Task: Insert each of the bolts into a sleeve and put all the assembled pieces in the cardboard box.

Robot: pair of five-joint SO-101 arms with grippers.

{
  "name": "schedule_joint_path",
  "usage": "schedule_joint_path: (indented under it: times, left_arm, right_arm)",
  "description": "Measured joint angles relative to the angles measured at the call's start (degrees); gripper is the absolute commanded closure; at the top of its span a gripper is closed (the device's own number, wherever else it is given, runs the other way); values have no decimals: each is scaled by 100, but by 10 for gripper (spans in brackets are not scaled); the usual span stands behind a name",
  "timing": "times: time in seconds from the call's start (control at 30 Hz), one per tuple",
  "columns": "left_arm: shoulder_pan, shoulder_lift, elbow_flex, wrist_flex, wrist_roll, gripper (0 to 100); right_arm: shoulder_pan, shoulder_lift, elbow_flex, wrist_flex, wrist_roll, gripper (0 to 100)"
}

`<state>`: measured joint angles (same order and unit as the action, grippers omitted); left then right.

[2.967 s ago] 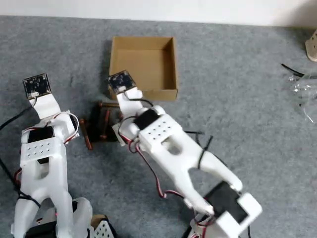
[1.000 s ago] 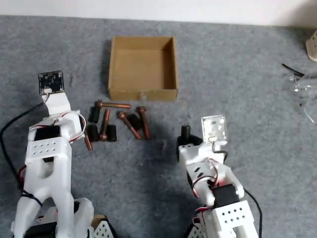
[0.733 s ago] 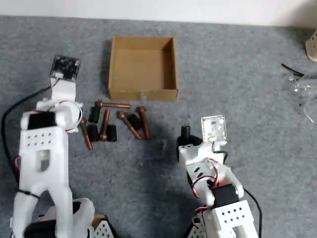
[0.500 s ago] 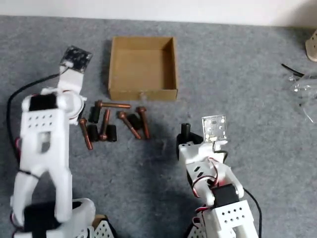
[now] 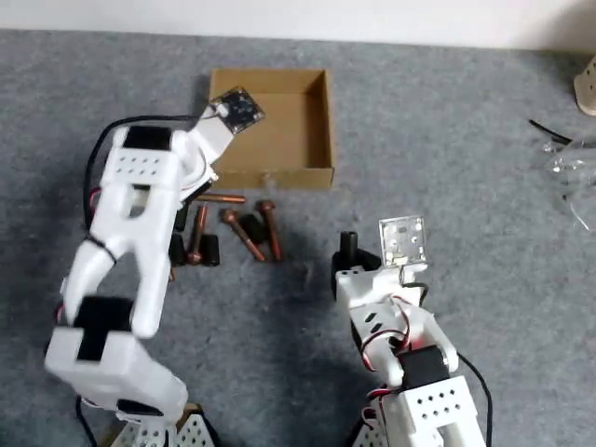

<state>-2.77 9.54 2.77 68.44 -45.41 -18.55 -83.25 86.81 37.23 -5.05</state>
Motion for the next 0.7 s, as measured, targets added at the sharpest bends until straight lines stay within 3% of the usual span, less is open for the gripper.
schedule_joint_path:
  times: [0.13, 0.37, 0.7]
  left_arm:
    - [0, 721, -369, 0, -334, 851]
    - [0, 1635, -888, 0, -835, 850]
    - [-53, 2629, -1908, 0, -941, 848]
  right_arm:
    - [0, 0, 0, 0, 0, 995]
    - [0, 0, 0, 0, 0, 995]
    - [0, 0, 0, -105, 0, 995]
